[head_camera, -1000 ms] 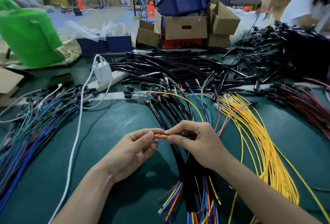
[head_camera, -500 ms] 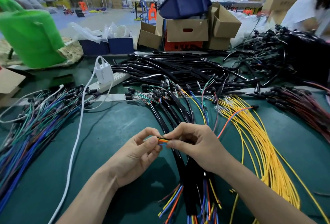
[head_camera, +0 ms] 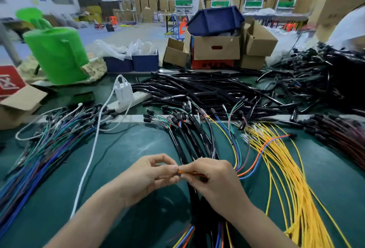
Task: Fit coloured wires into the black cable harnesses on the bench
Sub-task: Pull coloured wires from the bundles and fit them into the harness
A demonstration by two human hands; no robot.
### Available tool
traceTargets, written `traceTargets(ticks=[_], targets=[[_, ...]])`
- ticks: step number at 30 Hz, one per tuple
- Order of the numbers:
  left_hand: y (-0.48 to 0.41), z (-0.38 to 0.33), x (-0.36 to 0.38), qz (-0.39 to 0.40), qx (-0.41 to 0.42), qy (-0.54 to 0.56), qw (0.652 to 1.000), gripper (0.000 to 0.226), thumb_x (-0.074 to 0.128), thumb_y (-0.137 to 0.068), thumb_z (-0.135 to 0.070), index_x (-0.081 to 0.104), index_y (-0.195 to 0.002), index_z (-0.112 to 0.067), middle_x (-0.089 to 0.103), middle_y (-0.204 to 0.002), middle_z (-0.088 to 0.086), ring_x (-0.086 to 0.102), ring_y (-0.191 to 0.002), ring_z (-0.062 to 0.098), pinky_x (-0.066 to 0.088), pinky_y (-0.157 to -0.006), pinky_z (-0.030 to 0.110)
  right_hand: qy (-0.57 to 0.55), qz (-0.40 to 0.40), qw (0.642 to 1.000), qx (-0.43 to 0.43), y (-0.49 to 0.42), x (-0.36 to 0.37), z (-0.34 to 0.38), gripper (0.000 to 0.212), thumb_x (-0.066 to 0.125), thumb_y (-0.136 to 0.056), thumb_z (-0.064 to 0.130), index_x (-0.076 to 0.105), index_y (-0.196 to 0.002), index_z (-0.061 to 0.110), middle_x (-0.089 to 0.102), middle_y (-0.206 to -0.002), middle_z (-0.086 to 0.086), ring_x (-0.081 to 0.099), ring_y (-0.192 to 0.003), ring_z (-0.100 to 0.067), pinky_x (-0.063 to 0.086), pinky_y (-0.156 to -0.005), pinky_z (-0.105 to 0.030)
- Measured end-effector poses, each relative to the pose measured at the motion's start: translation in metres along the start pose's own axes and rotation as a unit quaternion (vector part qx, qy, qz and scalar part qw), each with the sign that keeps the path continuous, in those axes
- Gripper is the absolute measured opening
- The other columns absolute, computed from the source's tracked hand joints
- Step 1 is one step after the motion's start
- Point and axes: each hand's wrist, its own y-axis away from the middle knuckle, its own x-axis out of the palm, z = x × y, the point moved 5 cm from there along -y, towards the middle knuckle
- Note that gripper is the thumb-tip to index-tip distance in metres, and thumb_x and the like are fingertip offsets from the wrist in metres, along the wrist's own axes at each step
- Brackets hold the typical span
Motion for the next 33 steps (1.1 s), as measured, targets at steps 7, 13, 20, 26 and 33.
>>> traceTargets(ticks=[7, 13, 20, 26, 33], targets=[[-0.069, -0.092, 0.025, 0.02, 0.035, -0.419, 0.907, 0.008, 0.057, -0.093, -0.008, 0.063, -0.091, -0.002, 0.071, -0.079, 0.012, 0.068, -0.063, 0.014, 0.057, -0.062, 0.021, 0.013, -0.048, 0.997, 0.052, -0.002, -0.003, -0.014, 0.016, 0.067, -0.079, 0.031, 0.076, -0.084, 0.02, 0.073, -0.079, 0.004, 0.069, -0.074, -0.018, 0.055, -0.066, -0.037], [-0.179, -0.146, 0.057, -0.085, 0.253, -0.711, 0.651, 0.033, 0.049, -0.093, -0.004, 0.061, -0.122, -0.013, 0.063, -0.118, 0.011, 0.058, -0.107, 0.025, 0.044, -0.094, 0.032, 0.041, -0.044, 0.997, 0.052, -0.004, 0.003, -0.019, 0.015, 0.066, -0.076, 0.033, 0.075, -0.08, 0.022, 0.071, -0.074, 0.005, 0.067, -0.068, -0.018, 0.054, -0.057, -0.031], [-0.234, -0.121, 0.053, -0.047, 0.181, -0.873, 0.45, 0.04, 0.05, -0.089, -0.003, 0.056, -0.124, -0.021, 0.052, -0.123, 0.007, 0.05, -0.117, 0.029, 0.044, -0.086, 0.037, 0.056, -0.035, 0.997, 0.028, -0.003, 0.005, -0.023, 0.016, 0.065, -0.077, 0.037, 0.072, -0.08, 0.023, 0.067, -0.069, 0.002, 0.064, -0.063, -0.022, 0.049, -0.051, -0.028], [-0.242, -0.126, 0.043, -0.006, 0.035, -0.892, 0.451, 0.054, 0.045, -0.085, -0.012, 0.045, -0.138, -0.025, 0.045, -0.138, 0.007, 0.042, -0.128, 0.028, 0.041, -0.103, 0.045, 0.053, -0.03, 0.998, 0.022, -0.001, 0.007, -0.023, 0.02, 0.06, -0.078, 0.041, 0.071, -0.083, 0.025, 0.067, -0.071, 0.002, 0.063, -0.066, -0.024, 0.051, -0.055, -0.029], [-0.209, -0.169, 0.066, -0.088, 0.228, -0.879, 0.409, 0.031, 0.057, -0.092, -0.011, 0.057, -0.123, -0.01, 0.055, -0.121, 0.012, 0.055, -0.11, 0.033, 0.046, -0.09, 0.045, -0.01, -0.027, 0.999, 0.043, 0.001, 0.006, -0.027, 0.025, 0.056, -0.084, 0.04, 0.071, -0.091, 0.022, 0.07, -0.085, 0.001, 0.064, -0.082, -0.023, 0.05, -0.07, -0.037]])
